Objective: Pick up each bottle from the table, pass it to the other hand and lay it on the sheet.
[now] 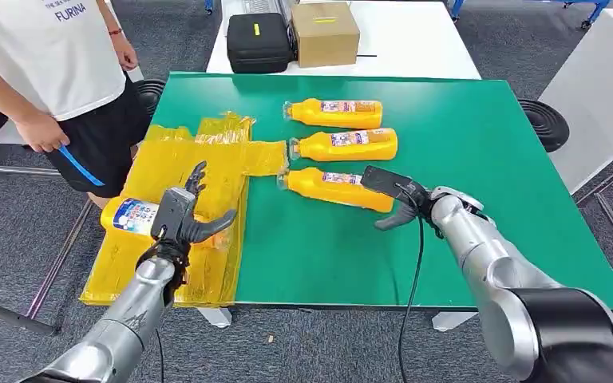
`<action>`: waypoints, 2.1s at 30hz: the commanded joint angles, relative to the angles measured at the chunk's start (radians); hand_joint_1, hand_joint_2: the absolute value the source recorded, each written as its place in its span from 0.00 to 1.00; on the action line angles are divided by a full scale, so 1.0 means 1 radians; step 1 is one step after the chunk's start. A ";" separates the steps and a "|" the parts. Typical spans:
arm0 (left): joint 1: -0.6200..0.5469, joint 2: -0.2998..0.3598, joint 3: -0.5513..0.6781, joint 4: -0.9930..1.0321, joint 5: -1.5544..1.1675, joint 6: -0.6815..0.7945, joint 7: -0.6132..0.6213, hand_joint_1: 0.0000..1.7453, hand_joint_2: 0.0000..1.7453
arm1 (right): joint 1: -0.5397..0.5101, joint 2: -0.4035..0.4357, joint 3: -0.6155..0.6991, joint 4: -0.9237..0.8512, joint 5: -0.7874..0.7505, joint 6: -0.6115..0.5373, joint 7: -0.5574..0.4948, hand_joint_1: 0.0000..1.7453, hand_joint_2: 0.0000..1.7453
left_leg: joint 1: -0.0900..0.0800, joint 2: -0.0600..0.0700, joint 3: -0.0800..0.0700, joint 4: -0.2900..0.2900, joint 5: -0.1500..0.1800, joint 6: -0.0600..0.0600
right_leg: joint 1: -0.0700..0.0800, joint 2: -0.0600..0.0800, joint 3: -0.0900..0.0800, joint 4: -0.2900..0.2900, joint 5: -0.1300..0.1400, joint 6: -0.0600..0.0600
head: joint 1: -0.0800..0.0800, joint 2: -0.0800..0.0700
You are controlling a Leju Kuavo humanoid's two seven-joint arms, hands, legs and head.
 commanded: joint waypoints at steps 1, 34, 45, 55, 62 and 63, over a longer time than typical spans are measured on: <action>-0.064 -0.012 -0.010 0.093 0.003 -0.015 0.005 0.00 1.00 | -0.026 0.016 -0.003 0.070 0.005 0.074 -0.005 0.00 1.00 | 0.000 0.000 0.001 0.000 -0.001 0.000 | 0.001 -0.001 0.002 -0.001 -0.001 -0.002 | 0.000 0.000; 0.020 0.006 0.010 0.021 -0.017 -0.012 -0.015 0.00 1.00 | -0.107 -0.001 -0.030 0.033 -0.072 0.163 -0.289 0.00 1.00 | -0.001 0.001 -0.002 0.000 -0.001 0.000 | 0.000 0.000 -0.001 0.001 -0.001 -0.001 | 0.000 0.000; 0.030 0.009 0.027 0.008 -0.027 -0.011 -0.012 0.00 1.00 | -0.114 0.008 0.014 0.047 -0.038 0.146 -0.186 0.00 1.00 | 0.000 0.001 -0.002 0.001 -0.001 0.000 | 0.000 0.000 -0.001 0.001 -0.001 -0.002 | 0.000 0.000; 0.050 0.004 0.038 -0.025 -0.040 0.002 0.006 0.00 1.00 | -0.082 0.067 0.126 0.050 0.111 -0.150 0.010 0.00 1.00 | 0.000 0.002 -0.001 0.000 -0.002 0.000 | 0.001 0.001 0.000 0.000 -0.001 -0.002 | 0.000 0.000; 0.024 -0.003 0.031 -0.016 -0.045 -0.012 0.015 0.00 1.00 | -0.082 0.064 0.120 0.045 0.115 -0.224 -0.023 0.00 1.00 | 0.000 0.000 -0.002 0.000 -0.001 0.000 | 0.001 -0.001 -0.001 0.000 -0.001 -0.002 | 0.000 0.000; 0.020 -0.005 0.027 -0.014 -0.048 -0.013 0.017 0.00 1.00 | -0.081 0.061 0.118 0.043 0.112 -0.226 -0.034 0.00 1.00 | 0.000 0.000 -0.003 0.000 -0.001 0.000 | 0.001 -0.001 -0.001 0.000 -0.001 -0.002 | 0.000 0.000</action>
